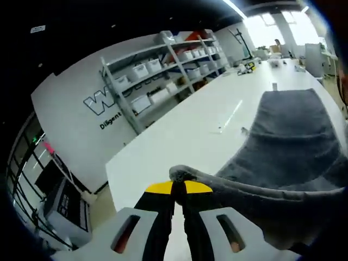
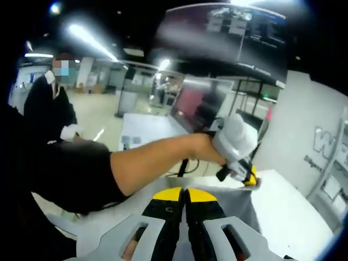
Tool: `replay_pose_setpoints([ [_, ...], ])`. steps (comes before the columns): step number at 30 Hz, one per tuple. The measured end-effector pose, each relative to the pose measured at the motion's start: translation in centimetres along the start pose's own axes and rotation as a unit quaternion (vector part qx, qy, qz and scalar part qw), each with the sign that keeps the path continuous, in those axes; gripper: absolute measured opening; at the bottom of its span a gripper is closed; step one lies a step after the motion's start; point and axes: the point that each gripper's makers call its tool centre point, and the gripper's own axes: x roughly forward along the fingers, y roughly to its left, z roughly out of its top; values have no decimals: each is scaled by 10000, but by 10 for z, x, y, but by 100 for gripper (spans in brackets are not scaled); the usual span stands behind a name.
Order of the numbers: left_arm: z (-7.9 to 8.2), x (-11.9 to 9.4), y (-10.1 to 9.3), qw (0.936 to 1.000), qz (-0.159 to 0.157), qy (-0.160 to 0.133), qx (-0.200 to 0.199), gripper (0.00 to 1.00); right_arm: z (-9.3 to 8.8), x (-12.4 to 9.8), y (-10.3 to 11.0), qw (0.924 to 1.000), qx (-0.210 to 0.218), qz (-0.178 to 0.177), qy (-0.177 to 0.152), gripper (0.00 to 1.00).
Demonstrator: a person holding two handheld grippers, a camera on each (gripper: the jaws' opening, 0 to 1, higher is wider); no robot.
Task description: Open the folded towel by lifting each exposed corner and separating the folded layers until the towel lies flat within the target outline without major curled edges
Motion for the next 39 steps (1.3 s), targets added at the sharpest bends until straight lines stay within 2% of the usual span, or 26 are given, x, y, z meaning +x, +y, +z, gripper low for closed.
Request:
replay_pose_setpoints([
  [4, 0, -8, -1, 9999, 3, 81, 73, 4, 2, 3, 9, 9999, -22, 106, -59, 0],
  [10, -12, -11, -6, 9989, -82, 367, 275, 4, 4, 13, 18, 9996, -73, 257, -112, 0],
  [17, -25, -13, -7, 9982, -69, 489, 349, 5, -3, 23, 30, 9991, -209, 360, -29, 0],
  [19, -32, -12, -8, 9969, -68, 623, 484, 5, -7, 27, 31, 9990, -233, 382, 6, 0],
  [22, -48, -11, -7, 9896, -33, 1074, 952, 5, -16, 39, 35, 9985, -314, 436, 80, 0],
  [24, -56, -10, -10, 9846, -85, 1277, 1195, 5, -22, 44, 39, 9981, -357, 487, 141, 0],
  [28, -71, -9, -18, 9693, -208, 1702, 1762, 5, -33, 57, 51, 9968, -417, 637, 238, 0],
  [30, -76, -8, -18, 9617, -247, 1825, 2031, 5, -40, 64, 57, 9960, -455, 714, 298, 0],
  [36, -80, -1, -23, 9574, -328, 1860, 2185, 6, -53, 76, 69, 9946, -476, 841, 388, 0],
  [39, -89, 1, -24, 9510, -398, 2007, 2319, 6, -59, 83, 73, 9940, -486, 876, 432, 0],
])
